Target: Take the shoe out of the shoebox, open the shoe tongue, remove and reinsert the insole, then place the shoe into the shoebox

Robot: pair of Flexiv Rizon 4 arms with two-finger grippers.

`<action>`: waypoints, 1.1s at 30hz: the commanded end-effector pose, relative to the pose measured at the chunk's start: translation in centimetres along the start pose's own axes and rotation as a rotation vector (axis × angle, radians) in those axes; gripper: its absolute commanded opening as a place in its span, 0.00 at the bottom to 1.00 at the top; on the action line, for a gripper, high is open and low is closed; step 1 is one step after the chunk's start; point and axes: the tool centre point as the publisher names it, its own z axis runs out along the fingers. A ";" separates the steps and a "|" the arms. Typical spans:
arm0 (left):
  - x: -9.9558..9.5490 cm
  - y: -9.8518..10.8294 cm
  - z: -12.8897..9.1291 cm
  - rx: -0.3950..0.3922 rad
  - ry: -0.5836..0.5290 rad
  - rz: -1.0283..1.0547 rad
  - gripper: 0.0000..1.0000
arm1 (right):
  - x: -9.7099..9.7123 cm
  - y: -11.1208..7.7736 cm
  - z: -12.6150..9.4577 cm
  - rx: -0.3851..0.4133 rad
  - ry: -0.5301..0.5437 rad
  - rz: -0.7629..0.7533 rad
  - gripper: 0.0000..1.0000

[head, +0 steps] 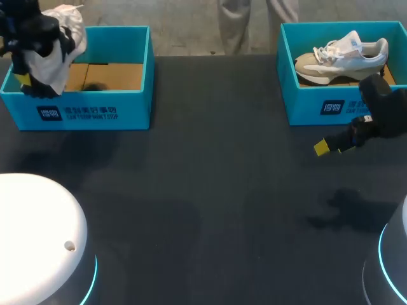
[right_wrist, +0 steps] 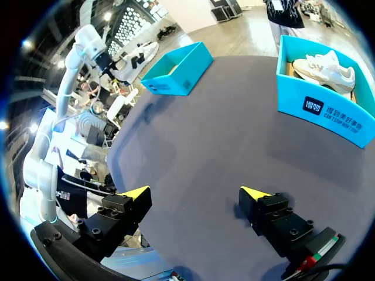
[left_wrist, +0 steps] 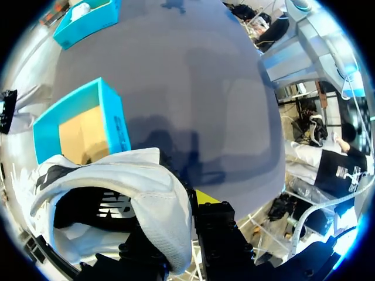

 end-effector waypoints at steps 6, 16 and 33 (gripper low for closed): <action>-1.9 3.6 0.4 0.075 0.055 -0.047 0.00 | 0.0 0.0 0.1 0.001 -0.002 0.001 1.00; -2.3 5.8 0.4 0.065 0.065 -0.078 0.00 | 0.0 0.0 0.1 0.001 -0.002 0.001 1.00; -2.3 5.8 0.4 0.065 0.065 -0.078 0.00 | 0.0 0.0 0.1 0.001 -0.002 0.001 1.00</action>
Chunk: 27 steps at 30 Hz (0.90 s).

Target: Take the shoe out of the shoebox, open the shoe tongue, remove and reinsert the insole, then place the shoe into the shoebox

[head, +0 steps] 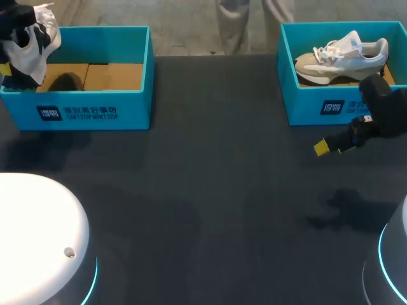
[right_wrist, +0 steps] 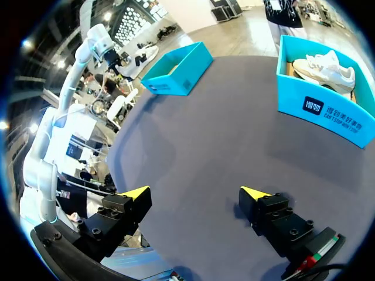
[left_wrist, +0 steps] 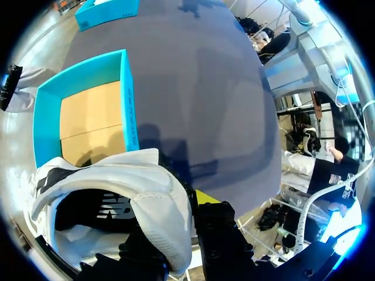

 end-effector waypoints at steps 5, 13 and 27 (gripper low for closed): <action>0.1 0.0 -0.2 -0.001 -0.002 0.001 0.00 | 0.0 0.0 0.1 0.001 -0.002 0.001 1.00; -1.1 1.7 -0.6 -0.079 -0.013 0.073 0.00 | 0.0 0.0 0.1 0.001 -0.002 0.001 1.00; -3.1 5.7 -1.8 -0.193 0.003 0.539 0.00 | 0.0 0.0 0.1 0.001 -0.002 0.001 1.00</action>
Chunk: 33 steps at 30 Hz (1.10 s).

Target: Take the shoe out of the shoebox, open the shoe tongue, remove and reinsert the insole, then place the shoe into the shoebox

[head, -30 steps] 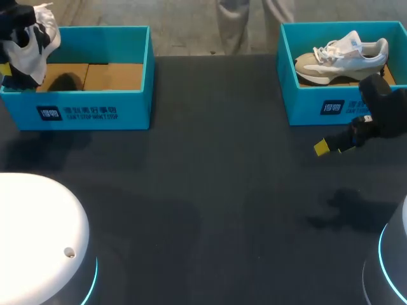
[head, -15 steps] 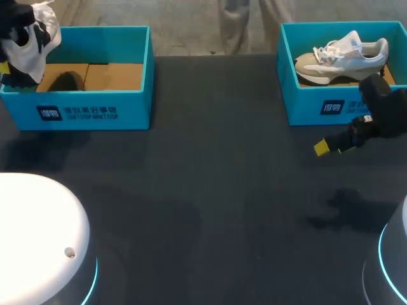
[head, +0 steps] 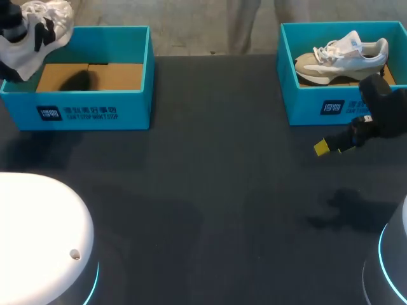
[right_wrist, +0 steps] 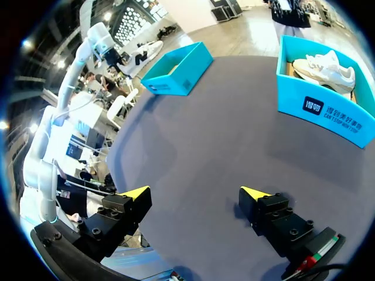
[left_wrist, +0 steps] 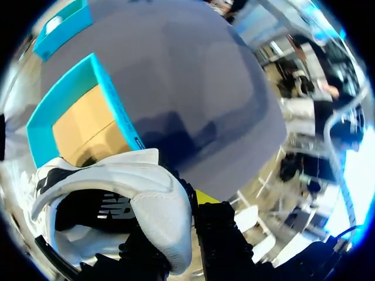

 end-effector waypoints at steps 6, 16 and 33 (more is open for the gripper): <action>0.4 3.0 -0.3 -0.087 -0.008 0.436 0.00 | 0.0 0.0 0.1 0.001 -0.002 0.001 1.00; -0.4 4.6 0.5 -0.292 0.021 0.862 0.00 | 0.0 0.0 0.1 0.001 -0.002 0.001 1.00; -5.0 7.0 0.8 -0.309 0.008 0.891 0.00 | 0.0 0.0 0.1 0.001 -0.002 0.001 1.00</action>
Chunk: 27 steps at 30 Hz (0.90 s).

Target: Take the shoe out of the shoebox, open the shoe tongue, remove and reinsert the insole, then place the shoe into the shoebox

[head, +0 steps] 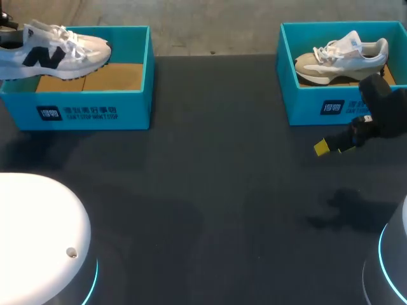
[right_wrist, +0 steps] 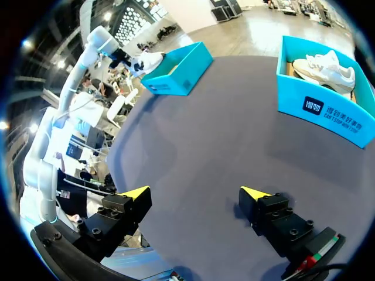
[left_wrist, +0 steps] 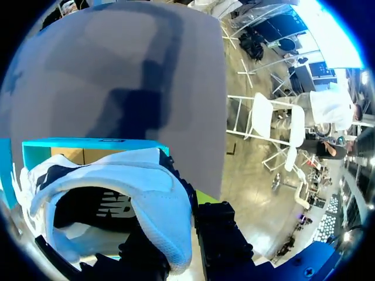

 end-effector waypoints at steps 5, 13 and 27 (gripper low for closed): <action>-0.6 0.7 -0.1 0.011 -0.013 0.010 0.00 | 0.0 0.0 0.1 0.001 -0.002 0.001 1.00; -0.9 0.8 -0.2 0.002 0.006 -0.006 0.00 | 0.0 0.0 0.1 0.001 -0.002 0.001 1.00; -0.9 0.8 -0.2 0.002 0.006 -0.006 0.00 | 0.0 0.0 0.1 0.001 -0.002 0.001 1.00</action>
